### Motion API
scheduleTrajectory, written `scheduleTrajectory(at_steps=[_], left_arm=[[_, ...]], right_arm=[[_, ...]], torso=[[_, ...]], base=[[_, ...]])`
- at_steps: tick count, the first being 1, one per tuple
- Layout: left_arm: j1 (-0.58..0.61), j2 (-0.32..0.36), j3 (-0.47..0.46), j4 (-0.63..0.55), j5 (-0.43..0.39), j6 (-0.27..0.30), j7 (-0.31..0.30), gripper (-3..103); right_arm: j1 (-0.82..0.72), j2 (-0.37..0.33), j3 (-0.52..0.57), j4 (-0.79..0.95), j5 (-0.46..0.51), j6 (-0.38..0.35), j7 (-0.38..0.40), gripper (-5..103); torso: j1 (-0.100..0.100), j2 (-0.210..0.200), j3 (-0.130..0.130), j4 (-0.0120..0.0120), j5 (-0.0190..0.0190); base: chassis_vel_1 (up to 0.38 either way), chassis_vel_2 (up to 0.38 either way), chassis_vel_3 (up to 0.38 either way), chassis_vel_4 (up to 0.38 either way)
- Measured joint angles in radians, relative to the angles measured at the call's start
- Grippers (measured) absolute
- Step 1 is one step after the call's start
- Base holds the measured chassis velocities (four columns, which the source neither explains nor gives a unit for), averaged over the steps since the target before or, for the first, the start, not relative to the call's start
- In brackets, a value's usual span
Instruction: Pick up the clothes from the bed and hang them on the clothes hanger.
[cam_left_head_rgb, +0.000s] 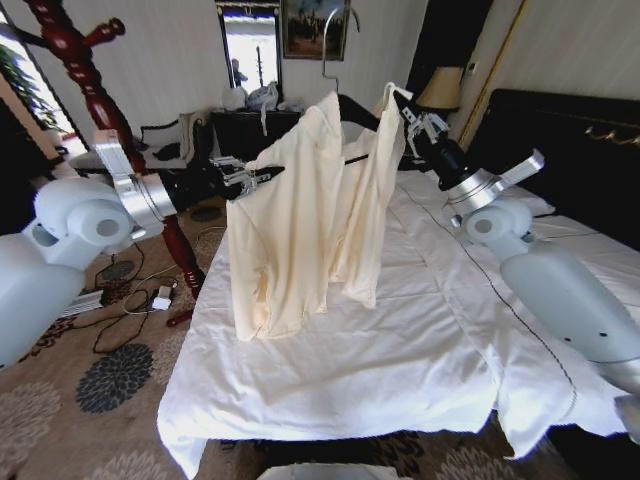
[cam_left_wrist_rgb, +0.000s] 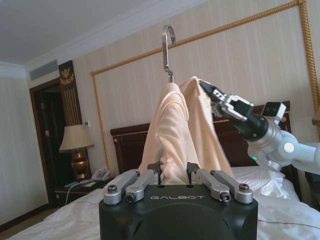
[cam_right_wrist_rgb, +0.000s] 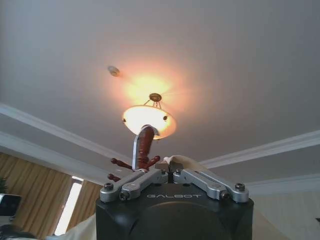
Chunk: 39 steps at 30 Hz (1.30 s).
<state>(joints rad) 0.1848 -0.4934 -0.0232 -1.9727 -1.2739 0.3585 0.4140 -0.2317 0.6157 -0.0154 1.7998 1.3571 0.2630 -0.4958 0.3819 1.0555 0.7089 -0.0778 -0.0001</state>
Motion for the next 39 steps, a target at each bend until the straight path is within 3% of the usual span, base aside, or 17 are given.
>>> scheduleTrajectory(at_steps=[5,9,12,13,15,17,20,25,27,30,32,33,38,39], left_arm=[[-0.002,-0.025,-0.001,0.010,0.000,0.000,-0.010,23],[-0.007,-0.034,-0.008,0.016,-0.003,0.000,-0.012,23],[-0.012,-0.037,-0.015,0.023,-0.005,0.000,-0.017,23],[-0.012,-0.037,-0.015,0.023,-0.005,0.000,-0.017,23],[-0.018,-0.038,-0.020,0.034,-0.005,-0.003,-0.024,23],[-0.021,-0.038,-0.023,0.041,-0.005,-0.005,-0.028,23],[-0.033,-0.036,-0.033,0.069,-0.004,-0.011,-0.043,23],[-0.040,-0.015,-0.046,0.102,0.009,-0.023,-0.070,23],[-0.044,0.003,-0.050,0.124,0.016,-0.027,-0.101,23],[-0.059,0.041,-0.054,0.160,0.022,-0.031,-0.203,23],[-0.062,0.048,-0.055,0.167,0.024,-0.031,-0.225,23],[-0.071,0.064,-0.057,0.188,0.031,-0.031,-0.282,23],[-0.082,0.086,-0.061,0.240,0.079,-0.032,-0.427,23],[-0.082,0.086,-0.061,0.240,0.079,-0.032,-0.427,23]], right_arm=[[-0.032,-0.022,-0.004,0.033,-0.042,0.004,-0.036,0],[-0.049,-0.030,-0.011,0.049,-0.097,0.013,0.003,0],[-0.065,-0.035,-0.013,0.061,-0.117,0.023,0.002,16],[-0.065,-0.035,-0.013,0.061,-0.117,0.023,0.002,16],[-0.085,-0.041,-0.017,0.067,-0.140,0.039,-0.022,27],[-0.093,-0.043,-0.019,0.067,-0.152,0.048,-0.029,27],[-0.119,-0.049,-0.021,0.064,-0.184,0.075,-0.075,43],[-0.140,-0.051,-0.016,0.040,-0.183,0.078,-0.113,59],[-0.151,-0.050,-0.007,0.023,-0.181,0.075,-0.101,65],[-0.157,-0.033,0.003,-0.016,-0.172,0.069,-0.029,81],[-0.157,-0.029,0.004,-0.023,-0.170,0.068,-0.022,81],[-0.157,-0.020,0.005,-0.040,-0.172,0.065,-0.014,91],[-0.165,-0.008,0.005,-0.059,-0.194,0.065,-0.011,100],[-0.165,-0.008,0.005,-0.059,-0.194,0.065,-0.011,100]], torso=[[0.000,0.000,0.000,-0.0003,0.0002],[0.000,0.000,0.000,-0.0001,0.0002],[0.000,0.000,0.000,0.0001,0.0000],[0.000,0.000,0.000,0.0001,0.0000],[0.000,0.000,0.000,-0.0001,0.0001],[0.000,0.000,0.000,-0.0001,0.0002],[0.000,0.000,0.000,0.0000,0.0000],[0.000,0.000,0.000,-0.0002,0.0001],[0.000,0.000,0.000,0.0001,0.0001],[0.000,0.000,0.000,0.0000,-0.0001],[0.000,0.000,0.000,0.0000,0.0001],[0.000,0.000,0.000,0.0002,0.0001],[0.000,0.000,0.000,0.0002,-0.0002],[0.000,0.000,0.000,0.0002,-0.0002]], base=[[0.000,0.000,0.000,0.000],[0.000,0.000,0.000,0.000],[0.000,0.000,0.000,0.000],[0.000,0.000,0.000,0.000],[0.000,0.000,0.000,0.000],[0.000,0.000,0.000,0.000],[0.000,0.000,0.000,0.000],[0.000,0.000,0.000,0.000],[0.000,0.000,0.000,0.000],[0.000,0.000,0.000,0.000],[0.000,0.000,0.000,0.000],[0.000,0.000,0.000,0.000],[0.000,0.000,0.000,0.000],[0.000,0.000,0.000,0.000]])
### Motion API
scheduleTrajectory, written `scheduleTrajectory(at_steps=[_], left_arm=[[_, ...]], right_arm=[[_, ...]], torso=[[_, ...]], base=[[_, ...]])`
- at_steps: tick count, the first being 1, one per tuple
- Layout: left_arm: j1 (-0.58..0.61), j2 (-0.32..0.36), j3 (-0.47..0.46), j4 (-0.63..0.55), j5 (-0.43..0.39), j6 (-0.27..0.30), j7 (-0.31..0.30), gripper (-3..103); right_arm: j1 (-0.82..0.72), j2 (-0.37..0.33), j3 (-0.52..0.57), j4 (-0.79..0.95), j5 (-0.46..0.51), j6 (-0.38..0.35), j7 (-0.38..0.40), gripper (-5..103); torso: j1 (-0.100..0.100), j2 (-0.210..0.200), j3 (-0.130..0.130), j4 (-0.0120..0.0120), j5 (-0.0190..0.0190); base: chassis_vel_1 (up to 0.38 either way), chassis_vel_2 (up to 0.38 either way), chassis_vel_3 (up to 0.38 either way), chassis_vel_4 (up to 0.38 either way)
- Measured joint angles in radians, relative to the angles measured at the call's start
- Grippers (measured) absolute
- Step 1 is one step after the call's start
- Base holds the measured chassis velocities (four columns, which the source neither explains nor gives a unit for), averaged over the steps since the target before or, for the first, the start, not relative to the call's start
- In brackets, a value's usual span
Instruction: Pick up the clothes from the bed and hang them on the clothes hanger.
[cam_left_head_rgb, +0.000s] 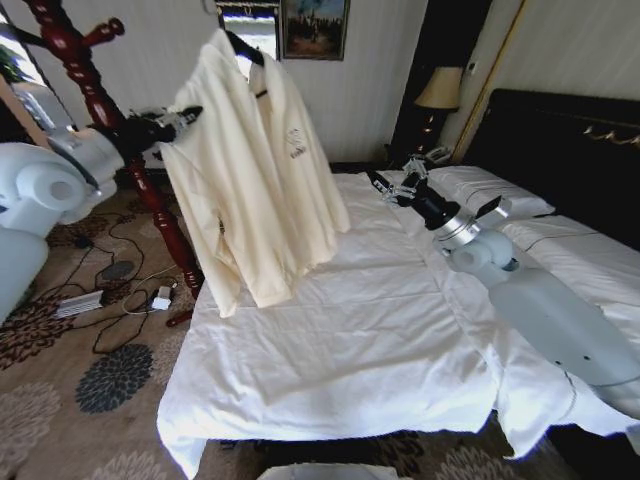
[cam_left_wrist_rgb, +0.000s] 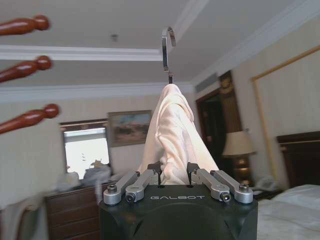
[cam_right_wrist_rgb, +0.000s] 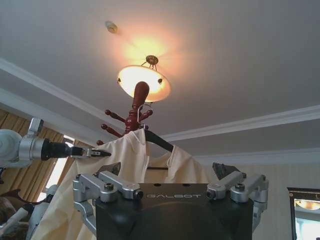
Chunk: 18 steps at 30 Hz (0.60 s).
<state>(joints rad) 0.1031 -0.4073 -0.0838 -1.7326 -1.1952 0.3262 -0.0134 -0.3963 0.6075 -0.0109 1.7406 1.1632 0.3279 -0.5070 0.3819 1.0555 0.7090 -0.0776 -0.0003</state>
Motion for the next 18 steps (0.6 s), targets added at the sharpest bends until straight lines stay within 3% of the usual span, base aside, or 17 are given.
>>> scheduleTrajectory(at_steps=[4,6,9,18], left_arm=[[0.005,0.013,-0.001,0.017,0.056,0.000,-0.079,23],[0.007,0.015,-0.003,0.017,0.062,0.000,-0.091,23],[0.021,0.031,-0.016,0.011,0.069,0.005,-0.168,23],[0.058,0.052,-0.068,0.025,0.065,0.008,-0.243,23]], right_arm=[[-0.010,0.003,0.003,-0.002,-0.012,0.001,0.000,100],[-0.011,0.004,0.004,-0.003,-0.013,0.001,0.000,100],[-0.022,0.005,0.008,-0.003,-0.025,0.005,-0.002,100],[-0.041,-0.006,0.019,0.003,-0.043,0.008,-0.003,100]], torso=[[0.000,0.000,0.000,-0.0004,0.0002],[0.000,0.000,0.000,-0.0004,0.0002],[0.000,0.000,0.000,-0.0002,0.0001],[0.000,0.000,0.000,0.0000,0.0003]], base=[[0.000,0.000,0.000,0.000],[0.000,0.000,0.000,0.000],[0.000,0.000,0.000,0.000],[0.000,0.000,0.000,0.000]])
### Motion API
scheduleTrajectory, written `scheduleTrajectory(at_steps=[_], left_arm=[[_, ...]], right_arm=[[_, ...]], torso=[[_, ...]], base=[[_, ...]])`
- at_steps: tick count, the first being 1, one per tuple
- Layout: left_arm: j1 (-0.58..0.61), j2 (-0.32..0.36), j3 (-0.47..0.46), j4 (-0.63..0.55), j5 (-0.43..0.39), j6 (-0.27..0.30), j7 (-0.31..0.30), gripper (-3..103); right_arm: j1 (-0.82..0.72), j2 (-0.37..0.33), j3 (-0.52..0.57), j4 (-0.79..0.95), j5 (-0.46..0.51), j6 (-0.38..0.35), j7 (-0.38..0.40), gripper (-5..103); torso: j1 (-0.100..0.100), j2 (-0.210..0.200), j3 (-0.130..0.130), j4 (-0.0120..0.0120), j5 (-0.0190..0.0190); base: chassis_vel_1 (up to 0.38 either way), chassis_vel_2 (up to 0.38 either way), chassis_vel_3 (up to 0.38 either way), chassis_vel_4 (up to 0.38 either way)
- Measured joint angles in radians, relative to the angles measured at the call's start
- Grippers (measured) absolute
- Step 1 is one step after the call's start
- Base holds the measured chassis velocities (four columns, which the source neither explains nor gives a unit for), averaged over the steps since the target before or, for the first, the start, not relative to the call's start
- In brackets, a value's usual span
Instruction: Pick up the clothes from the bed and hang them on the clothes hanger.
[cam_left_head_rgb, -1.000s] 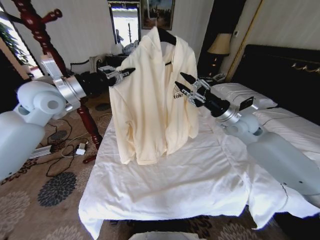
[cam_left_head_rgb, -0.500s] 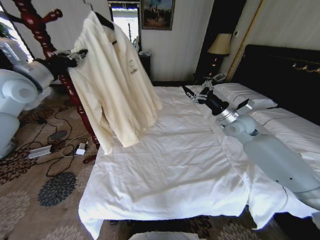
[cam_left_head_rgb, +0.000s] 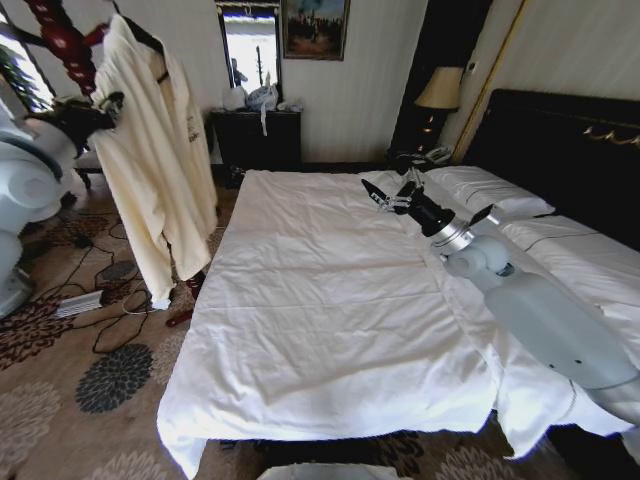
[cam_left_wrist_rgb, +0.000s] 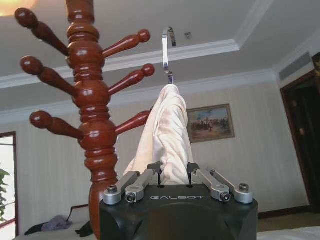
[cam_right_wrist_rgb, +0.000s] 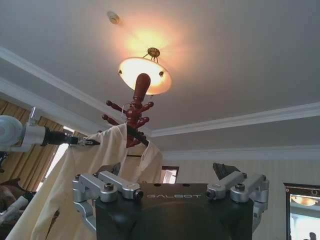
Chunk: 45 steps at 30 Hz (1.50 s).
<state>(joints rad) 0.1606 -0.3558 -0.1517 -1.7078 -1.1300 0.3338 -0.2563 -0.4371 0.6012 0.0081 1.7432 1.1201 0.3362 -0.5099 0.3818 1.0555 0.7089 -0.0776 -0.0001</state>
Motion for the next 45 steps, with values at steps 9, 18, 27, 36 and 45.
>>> scheduleTrajectory(at_steps=[9,18,27,36,45], left_arm=[[0.017,-0.034,-0.010,0.061,-0.038,-0.012,0.020,23],[0.013,-0.080,-0.005,0.117,-0.035,-0.030,0.055,23],[-0.004,-0.098,0.002,0.186,-0.031,-0.039,0.097,23],[-0.032,-0.132,0.014,0.287,-0.023,-0.047,0.147,23],[-0.093,-0.171,0.039,0.429,-0.016,-0.047,0.198,23]], right_arm=[[-0.024,-0.017,0.014,0.018,-0.012,0.003,0.000,100],[-0.046,-0.035,0.026,0.028,-0.020,0.008,0.000,100],[-0.035,-0.022,0.015,0.012,-0.026,0.008,0.000,100],[-0.038,-0.016,0.008,-0.002,-0.040,0.010,0.000,100],[-0.041,-0.016,0.006,-0.008,-0.046,0.015,-0.004,100]], torso=[[0.000,0.000,0.000,-0.0003,-0.0001],[0.000,0.000,0.000,-0.0003,0.0001],[0.000,0.000,0.000,-0.0002,0.0000],[0.000,0.000,0.000,-0.0003,0.0001],[0.000,0.000,0.000,-0.0001,-0.0001]], base=[[0.000,0.000,0.000,0.000],[0.000,0.000,0.000,0.000],[0.000,0.000,0.000,0.000],[0.000,0.000,0.000,0.000],[0.000,0.000,0.000,0.000]])
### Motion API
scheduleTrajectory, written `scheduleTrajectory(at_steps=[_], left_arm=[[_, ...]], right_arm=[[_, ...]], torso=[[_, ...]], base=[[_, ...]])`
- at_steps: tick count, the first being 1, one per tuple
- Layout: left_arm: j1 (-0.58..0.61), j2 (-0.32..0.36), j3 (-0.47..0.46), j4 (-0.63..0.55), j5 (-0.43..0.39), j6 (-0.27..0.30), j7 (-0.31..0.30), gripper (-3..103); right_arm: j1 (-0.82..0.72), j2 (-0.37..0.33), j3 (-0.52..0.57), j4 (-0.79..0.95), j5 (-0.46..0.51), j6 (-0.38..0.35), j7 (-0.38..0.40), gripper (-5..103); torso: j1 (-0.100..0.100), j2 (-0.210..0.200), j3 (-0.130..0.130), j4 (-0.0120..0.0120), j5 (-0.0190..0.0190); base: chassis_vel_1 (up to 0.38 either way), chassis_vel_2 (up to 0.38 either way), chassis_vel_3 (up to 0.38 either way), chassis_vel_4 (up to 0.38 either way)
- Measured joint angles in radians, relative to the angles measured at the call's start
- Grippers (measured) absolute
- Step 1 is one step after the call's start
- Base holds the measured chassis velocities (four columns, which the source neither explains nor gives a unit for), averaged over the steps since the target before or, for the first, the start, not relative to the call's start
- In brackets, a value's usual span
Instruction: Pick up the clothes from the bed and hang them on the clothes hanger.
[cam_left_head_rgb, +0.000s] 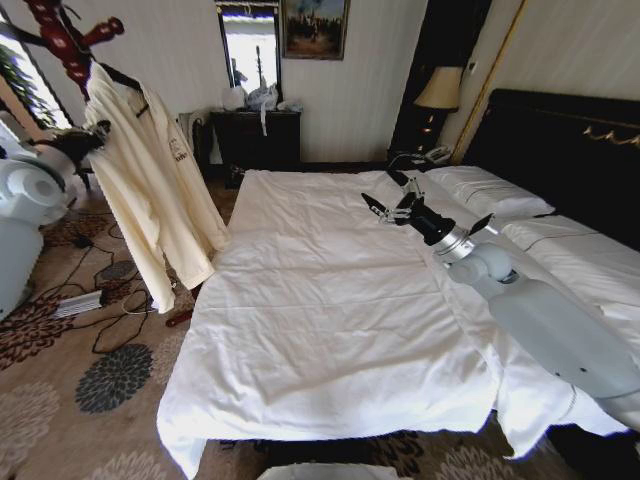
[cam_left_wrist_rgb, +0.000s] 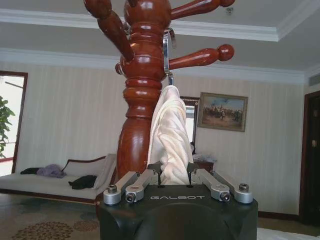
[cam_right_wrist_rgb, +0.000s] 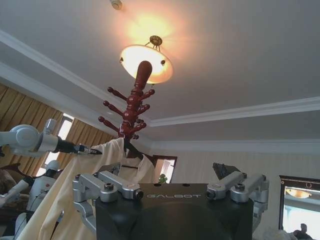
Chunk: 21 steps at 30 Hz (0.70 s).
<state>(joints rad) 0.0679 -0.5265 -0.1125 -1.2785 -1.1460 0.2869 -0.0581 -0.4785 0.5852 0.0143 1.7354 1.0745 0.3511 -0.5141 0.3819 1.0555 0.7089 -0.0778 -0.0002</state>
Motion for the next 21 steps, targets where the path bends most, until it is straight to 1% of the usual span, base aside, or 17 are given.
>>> scheduleTrajectory(at_steps=[3,10,19,21], left_arm=[[-0.027,-0.005,0.016,0.030,0.008,0.000,0.020,23],[-0.045,-0.010,0.031,0.053,0.015,0.007,0.042,23],[-0.083,-0.032,0.061,0.080,0.020,0.031,0.074,23],[-0.086,-0.036,0.066,0.081,0.017,0.044,0.080,23]], right_arm=[[0.000,0.004,-0.001,-0.001,-0.002,0.001,-0.001,100],[-0.004,0.002,-0.001,-0.004,-0.004,0.004,-0.004,100],[-0.011,-0.006,0.006,0.005,-0.004,0.006,-0.005,100],[-0.021,-0.013,0.014,0.013,-0.004,0.007,-0.005,100]], torso=[[0.000,0.000,0.000,-0.0002,0.0002],[0.000,0.000,0.000,0.0001,0.0001],[0.000,0.000,0.000,-0.0001,0.0002],[0.000,0.000,0.000,-0.0002,0.0003]], base=[[0.000,0.000,0.000,0.000],[0.000,0.000,0.000,0.000],[0.000,0.000,0.000,0.000],[0.000,0.000,0.000,0.000]])
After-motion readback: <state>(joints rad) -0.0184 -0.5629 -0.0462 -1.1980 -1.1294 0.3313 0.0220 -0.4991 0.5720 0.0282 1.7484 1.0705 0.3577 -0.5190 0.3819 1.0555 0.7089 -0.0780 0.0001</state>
